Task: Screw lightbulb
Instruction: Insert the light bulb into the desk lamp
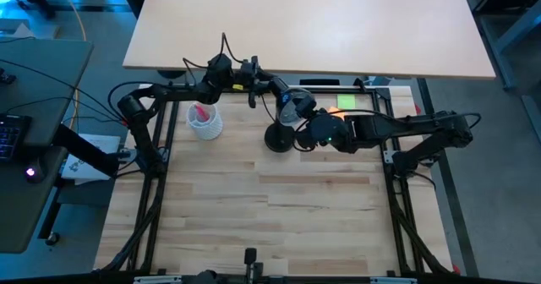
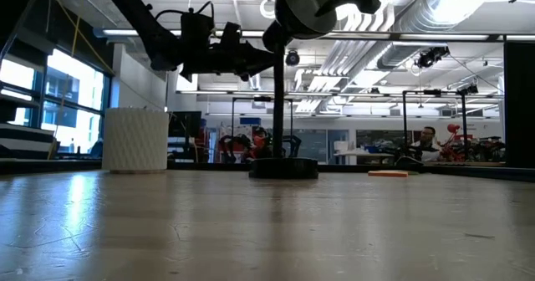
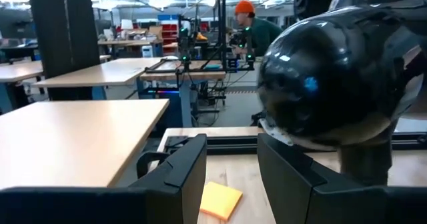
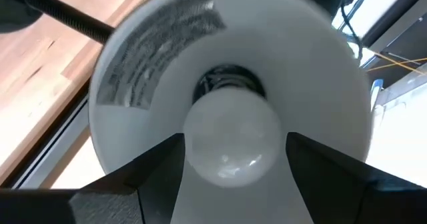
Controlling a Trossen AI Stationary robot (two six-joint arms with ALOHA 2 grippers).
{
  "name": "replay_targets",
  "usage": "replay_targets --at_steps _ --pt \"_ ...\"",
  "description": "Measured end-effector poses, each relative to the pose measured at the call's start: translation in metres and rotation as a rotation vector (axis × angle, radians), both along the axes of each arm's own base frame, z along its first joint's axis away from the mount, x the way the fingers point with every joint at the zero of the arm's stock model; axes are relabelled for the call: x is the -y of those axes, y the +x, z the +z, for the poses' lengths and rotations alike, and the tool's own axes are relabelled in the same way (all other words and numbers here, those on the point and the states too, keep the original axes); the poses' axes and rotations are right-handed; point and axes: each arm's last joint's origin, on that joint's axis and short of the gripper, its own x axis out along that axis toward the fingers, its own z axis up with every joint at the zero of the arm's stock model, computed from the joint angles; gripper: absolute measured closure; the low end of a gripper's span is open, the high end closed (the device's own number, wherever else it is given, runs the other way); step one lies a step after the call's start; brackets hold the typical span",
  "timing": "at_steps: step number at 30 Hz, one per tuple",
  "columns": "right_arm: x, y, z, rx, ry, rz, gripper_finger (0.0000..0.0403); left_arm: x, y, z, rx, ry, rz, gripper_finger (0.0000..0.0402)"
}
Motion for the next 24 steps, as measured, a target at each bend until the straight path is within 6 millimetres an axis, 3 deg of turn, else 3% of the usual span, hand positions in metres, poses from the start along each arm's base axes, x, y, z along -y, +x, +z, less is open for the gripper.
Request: replay_targets --at_steps 11,18,24 --pt "0.009 0.001 0.0 0.09 0.097 -0.023 0.0144 0.007 0.005 0.0 0.007 0.004 -0.016 0.0273" --pt "0.01 0.002 0.001 0.354 0.3 -0.124 0.0144 0.007 0.006 0.0 0.007 -0.003 -0.021 0.0273" --pt "0.015 0.004 0.004 0.691 0.53 -0.272 0.0144 0.011 0.008 0.0 0.007 -0.003 -0.032 0.0273"
